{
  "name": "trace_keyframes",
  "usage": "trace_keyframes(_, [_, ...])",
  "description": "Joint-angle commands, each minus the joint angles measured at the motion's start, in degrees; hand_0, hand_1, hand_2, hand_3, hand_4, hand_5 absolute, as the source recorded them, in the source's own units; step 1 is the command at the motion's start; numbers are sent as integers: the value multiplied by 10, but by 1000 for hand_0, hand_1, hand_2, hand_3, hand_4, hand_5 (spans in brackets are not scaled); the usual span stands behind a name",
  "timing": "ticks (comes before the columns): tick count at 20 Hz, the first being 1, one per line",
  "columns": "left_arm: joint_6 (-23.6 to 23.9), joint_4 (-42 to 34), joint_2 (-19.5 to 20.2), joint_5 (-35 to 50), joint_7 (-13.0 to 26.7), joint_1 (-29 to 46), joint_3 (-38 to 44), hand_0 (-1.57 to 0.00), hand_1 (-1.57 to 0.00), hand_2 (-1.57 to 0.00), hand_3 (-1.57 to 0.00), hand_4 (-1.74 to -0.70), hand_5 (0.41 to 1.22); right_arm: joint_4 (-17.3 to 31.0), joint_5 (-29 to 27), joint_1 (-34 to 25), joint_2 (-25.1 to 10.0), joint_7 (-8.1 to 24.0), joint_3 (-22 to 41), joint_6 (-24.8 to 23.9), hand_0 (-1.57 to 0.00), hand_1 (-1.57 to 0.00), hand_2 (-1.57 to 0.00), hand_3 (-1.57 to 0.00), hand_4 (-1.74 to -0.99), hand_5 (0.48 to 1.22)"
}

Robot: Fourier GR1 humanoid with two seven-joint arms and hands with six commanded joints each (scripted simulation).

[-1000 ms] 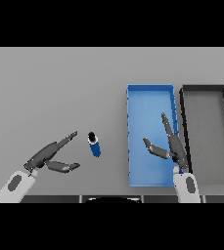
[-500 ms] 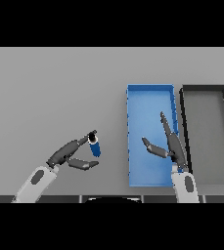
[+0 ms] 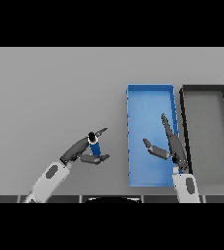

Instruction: Pick up the blue pipe and place it into the blue bin.

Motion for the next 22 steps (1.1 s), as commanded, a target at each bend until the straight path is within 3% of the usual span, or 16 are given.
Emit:
trace_keyframes(1, [-7,4,-6,7,-7,0,0,1,1,-87,-44,-1137,567,-5,0,3,-1,-3,-1,-1,1,1,1,1,-1188,550])
trace_keyframes(4, [-21,5,-29,45,3,1,8,-39,-248,-417,-345,-1268,675,2,-1,-5,-4,-2,-5,-2,1,1,1,1,-1196,560])
trace_keyframes(5, [-22,9,-35,52,1,2,10,-179,-411,-578,-590,-1301,784,1,0,3,-4,-5,-3,0,1,1,1,1,-1192,560])
trace_keyframes(6, [-24,9,-40,59,-2,2,12,-418,-642,-777,-777,-1383,872,4,-3,-1,-4,-2,-6,0,1,1,1,1,-1191,561])
trace_keyframes(8, [-21,8,-44,51,-14,4,12,-833,-976,-1063,-1015,-1505,997,6,-3,-3,-6,-4,-8,-1,1,1,1,1,-1184,562])
trace_keyframes(10, [-17,-3,-51,46,-18,14,0,-1099,-1190,-1246,-1196,-1588,1078,2,3,2,-7,-5,-4,-1,1,1,1,1,-1179,561])
trace_keyframes(11, [-15,-5,-50,43,-15,13,-4,-1193,-1266,-1311,-1258,-1617,1106,1,3,3,-5,-10,-2,0,1,1,1,1,-1178,561])
trace_keyframes(15, [6,-15,-53,23,-30,17,-17,-1416,-1446,-1464,-1443,-1525,1174,7,3,-9,-5,1,-5,-2,1,1,1,1,-1174,558])
trace_keyframes(22, [7,-67,-85,26,-60,5,-5,-1539,-1545,-1549,-1544,-1480,1211,9,18,-5,-5,-8,1,-8,1,1,1,1,-1144,551])
